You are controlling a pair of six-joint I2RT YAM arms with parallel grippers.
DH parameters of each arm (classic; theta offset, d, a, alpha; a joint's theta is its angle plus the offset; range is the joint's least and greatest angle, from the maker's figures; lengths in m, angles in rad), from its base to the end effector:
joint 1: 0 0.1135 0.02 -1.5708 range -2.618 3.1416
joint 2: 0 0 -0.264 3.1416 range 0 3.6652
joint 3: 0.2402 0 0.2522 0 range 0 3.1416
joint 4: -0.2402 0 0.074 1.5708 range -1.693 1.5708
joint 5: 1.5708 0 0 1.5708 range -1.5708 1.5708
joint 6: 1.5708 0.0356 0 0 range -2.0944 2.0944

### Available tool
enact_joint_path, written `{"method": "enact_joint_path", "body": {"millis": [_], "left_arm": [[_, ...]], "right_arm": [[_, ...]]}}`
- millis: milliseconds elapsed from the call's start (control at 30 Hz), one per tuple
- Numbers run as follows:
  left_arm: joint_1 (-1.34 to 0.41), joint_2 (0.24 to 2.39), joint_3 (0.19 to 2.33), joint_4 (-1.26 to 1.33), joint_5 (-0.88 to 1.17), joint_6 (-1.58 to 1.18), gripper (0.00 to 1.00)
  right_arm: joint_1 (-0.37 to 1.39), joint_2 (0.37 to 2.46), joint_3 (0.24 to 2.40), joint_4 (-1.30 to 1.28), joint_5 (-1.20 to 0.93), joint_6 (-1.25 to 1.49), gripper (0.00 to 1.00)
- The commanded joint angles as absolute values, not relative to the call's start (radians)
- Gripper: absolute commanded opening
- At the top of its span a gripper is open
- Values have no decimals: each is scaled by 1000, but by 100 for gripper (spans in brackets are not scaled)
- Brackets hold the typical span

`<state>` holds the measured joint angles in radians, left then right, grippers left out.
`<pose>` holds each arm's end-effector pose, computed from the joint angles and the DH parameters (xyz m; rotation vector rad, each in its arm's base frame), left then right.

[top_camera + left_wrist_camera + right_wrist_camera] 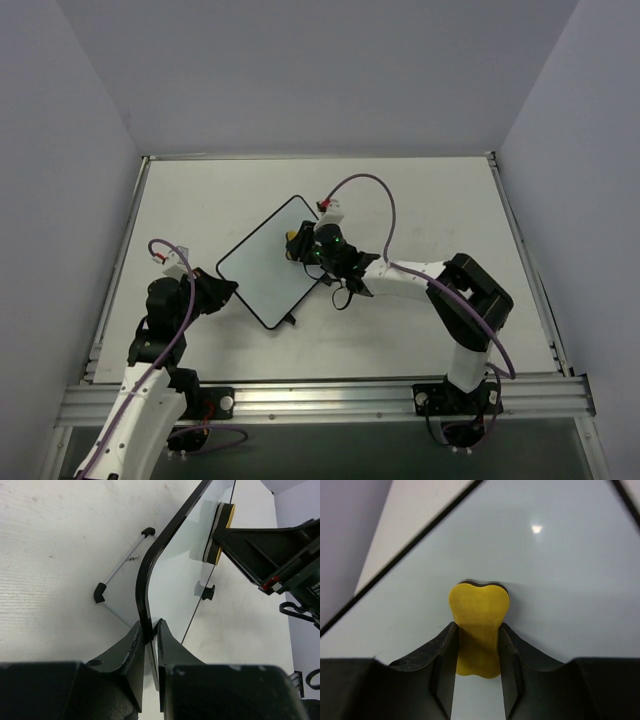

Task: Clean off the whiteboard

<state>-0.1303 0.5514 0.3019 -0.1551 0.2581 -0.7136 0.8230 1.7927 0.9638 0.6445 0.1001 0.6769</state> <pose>0.1446 -0.0281 0.2068 -0.4199 2.0070 -0.7938 0.2715 0.2875 0.2109 -0.0587 1.8641 0.9868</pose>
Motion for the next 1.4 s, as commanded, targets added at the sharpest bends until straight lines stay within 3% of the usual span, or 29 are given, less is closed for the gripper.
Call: {"method": "enact_joint_path", "body": {"millis": [0,367,967,1167,1367], "left_arm": [[-144,566,314,-195,253,-676,2],[-153,566,316,-195,249,-675,2],[-158,568,318,-196,242,-673,2],[-161,566,318,-196,241,-673,2],[-163,568,318,-196,239,-675,2]], "right_arm": [[926,1868,1058,554,64,650,0],[1111,2006,1281,460,130,641,0],[824,1829,927,517,137,744,0],[831,1841,975,497,121,732,0],[949,1910,1150,410,153,700,0]]}}
